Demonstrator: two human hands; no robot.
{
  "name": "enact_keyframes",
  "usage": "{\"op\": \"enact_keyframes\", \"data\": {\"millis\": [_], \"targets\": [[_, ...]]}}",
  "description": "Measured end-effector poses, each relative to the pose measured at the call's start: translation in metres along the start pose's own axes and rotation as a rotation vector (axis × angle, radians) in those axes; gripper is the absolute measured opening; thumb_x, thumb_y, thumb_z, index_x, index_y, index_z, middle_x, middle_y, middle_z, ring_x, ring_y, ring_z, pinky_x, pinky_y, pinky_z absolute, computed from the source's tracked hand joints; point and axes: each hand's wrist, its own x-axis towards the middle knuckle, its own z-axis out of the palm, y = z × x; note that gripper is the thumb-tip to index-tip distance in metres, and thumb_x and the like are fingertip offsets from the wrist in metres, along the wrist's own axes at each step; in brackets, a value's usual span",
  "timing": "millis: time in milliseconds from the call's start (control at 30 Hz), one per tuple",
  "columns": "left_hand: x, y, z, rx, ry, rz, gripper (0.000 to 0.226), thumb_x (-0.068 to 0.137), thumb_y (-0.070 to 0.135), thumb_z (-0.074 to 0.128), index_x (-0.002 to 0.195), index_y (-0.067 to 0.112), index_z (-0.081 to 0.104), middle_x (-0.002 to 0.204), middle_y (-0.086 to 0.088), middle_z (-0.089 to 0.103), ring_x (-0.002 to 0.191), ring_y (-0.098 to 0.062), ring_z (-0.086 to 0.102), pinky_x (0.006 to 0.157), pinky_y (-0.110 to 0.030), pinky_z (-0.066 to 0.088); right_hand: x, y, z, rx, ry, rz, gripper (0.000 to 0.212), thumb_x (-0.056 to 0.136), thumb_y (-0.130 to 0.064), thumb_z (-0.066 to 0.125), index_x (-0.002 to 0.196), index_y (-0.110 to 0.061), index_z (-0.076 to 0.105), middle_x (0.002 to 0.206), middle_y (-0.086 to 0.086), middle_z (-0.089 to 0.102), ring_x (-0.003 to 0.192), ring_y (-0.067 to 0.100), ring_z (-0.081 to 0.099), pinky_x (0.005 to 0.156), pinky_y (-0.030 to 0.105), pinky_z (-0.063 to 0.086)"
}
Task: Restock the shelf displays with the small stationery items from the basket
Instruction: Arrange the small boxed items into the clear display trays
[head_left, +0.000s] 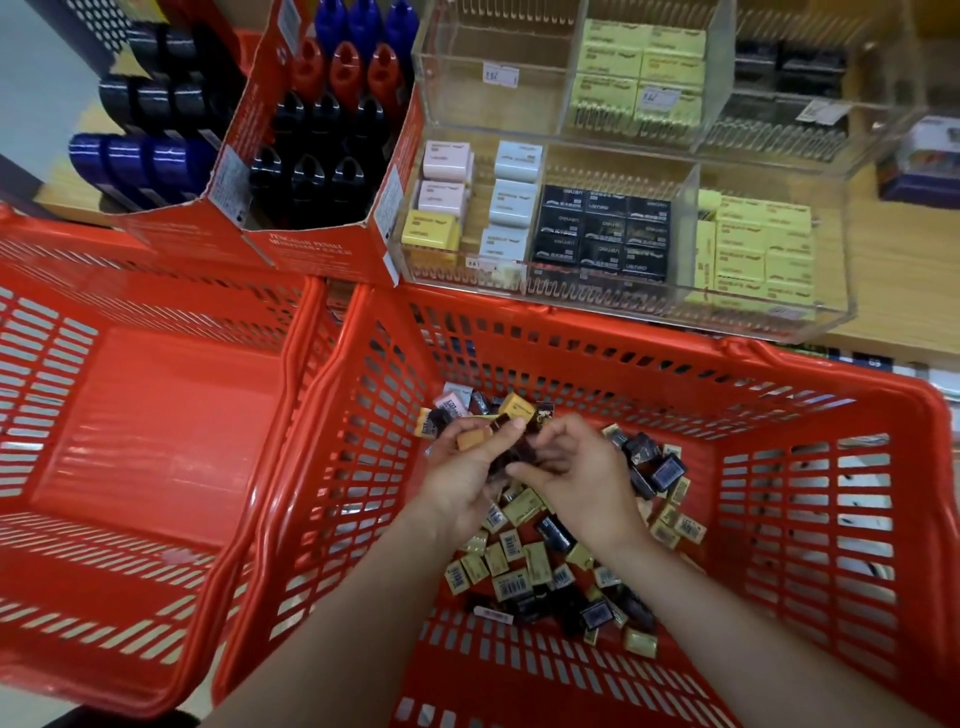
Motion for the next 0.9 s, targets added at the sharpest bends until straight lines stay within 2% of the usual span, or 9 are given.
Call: {"op": "enact_keyframes", "data": {"millis": [100,167,233,333,400,567,733,833,900], "targets": [[0.005,0.003,-0.008,-0.058,0.067,0.02,0.037,0.068,0.007,0.084,0.094,0.014,0.059,0.101,-0.014,0.073,0.081,-0.023,0.074,0.06,-0.031,0.057,0.012,0.0,-0.013,-0.013,-0.103,0.006,0.02,0.077,-0.031,0.082,0.091,-0.029,0.068,0.093,-0.014,0.072,0.09,-0.004,0.065,0.081,0.011,0.05],[0.009,0.008,-0.012,-0.056,0.11,0.026,0.043,0.061,0.009,0.087,0.093,0.016,0.06,0.11,-0.012,0.07,0.084,-0.022,0.074,0.065,-0.034,0.058,0.028,0.009,-0.019,-0.162,-0.004,0.057,0.017,0.091,-0.029,0.069,0.107,-0.023,0.069,0.104,-0.012,0.071,0.097,0.003,0.066,0.085,0.016,0.049],[0.011,0.014,-0.013,-0.095,0.113,0.022,0.048,0.05,0.015,0.088,0.092,0.017,0.064,0.11,-0.009,0.07,0.078,-0.02,0.075,0.063,-0.034,0.058,0.042,0.017,-0.015,-0.302,0.08,0.183,0.026,0.098,-0.025,0.059,0.121,-0.014,0.062,0.112,0.001,0.071,0.099,0.017,0.067,0.087,0.023,0.05],[0.013,0.021,-0.013,-0.128,0.071,0.051,0.037,0.056,0.016,0.086,0.087,0.015,0.066,0.106,-0.008,0.071,0.088,-0.021,0.073,0.06,-0.03,0.058,0.052,0.025,0.01,-0.426,0.119,0.289,0.032,0.096,-0.031,0.06,0.121,-0.012,0.054,0.105,0.007,0.072,0.095,0.027,0.068,0.096,0.041,0.05],[0.012,0.025,-0.013,-0.111,0.05,0.057,0.024,0.067,0.015,0.083,0.085,0.015,0.067,0.099,-0.007,0.072,0.084,-0.02,0.073,0.058,-0.028,0.058,0.053,0.03,0.026,-0.472,0.21,0.318,0.035,0.093,-0.034,0.064,0.118,-0.016,0.047,0.102,0.005,0.07,0.095,0.027,0.067,0.097,0.044,0.046],[0.012,0.029,-0.015,-0.044,0.032,0.049,0.015,0.082,0.016,0.075,0.094,0.014,0.067,0.113,-0.008,0.065,0.105,-0.024,0.061,0.059,-0.028,0.059,0.05,0.035,0.038,-0.419,0.352,0.306,0.026,0.091,-0.027,0.067,0.111,-0.021,0.053,0.1,-0.002,0.068,0.099,0.023,0.063,0.097,0.038,0.038],[-0.005,0.025,-0.012,-0.017,0.007,0.032,0.009,0.082,0.02,0.075,0.089,0.016,0.069,0.114,-0.006,0.066,0.103,-0.022,0.063,0.057,-0.029,0.058,0.03,0.011,0.015,-0.193,0.258,0.201,0.028,0.096,-0.024,0.061,0.119,-0.009,0.064,0.109,0.006,0.067,0.098,0.021,0.065,0.084,0.03,0.051],[-0.034,0.028,-0.001,0.023,-0.041,0.061,0.014,0.071,0.024,0.08,0.081,0.019,0.072,0.116,-0.008,0.068,0.103,-0.024,0.066,0.06,-0.031,0.058,0.001,-0.02,-0.005,0.078,0.189,0.192,0.038,0.094,-0.027,0.065,0.129,-0.014,0.061,0.101,-0.013,0.068,0.082,-0.006,0.066,0.074,0.01,0.049],[-0.058,0.036,0.009,0.045,-0.116,0.106,0.02,0.065,0.027,0.08,0.082,0.019,0.073,0.109,-0.009,0.072,0.097,-0.024,0.069,0.067,-0.033,0.058,-0.016,-0.043,-0.02,0.187,0.189,0.152,0.036,0.09,-0.031,0.07,0.124,-0.02,0.066,0.089,-0.026,0.068,0.079,-0.011,0.064,0.075,0.009,0.046]]}}
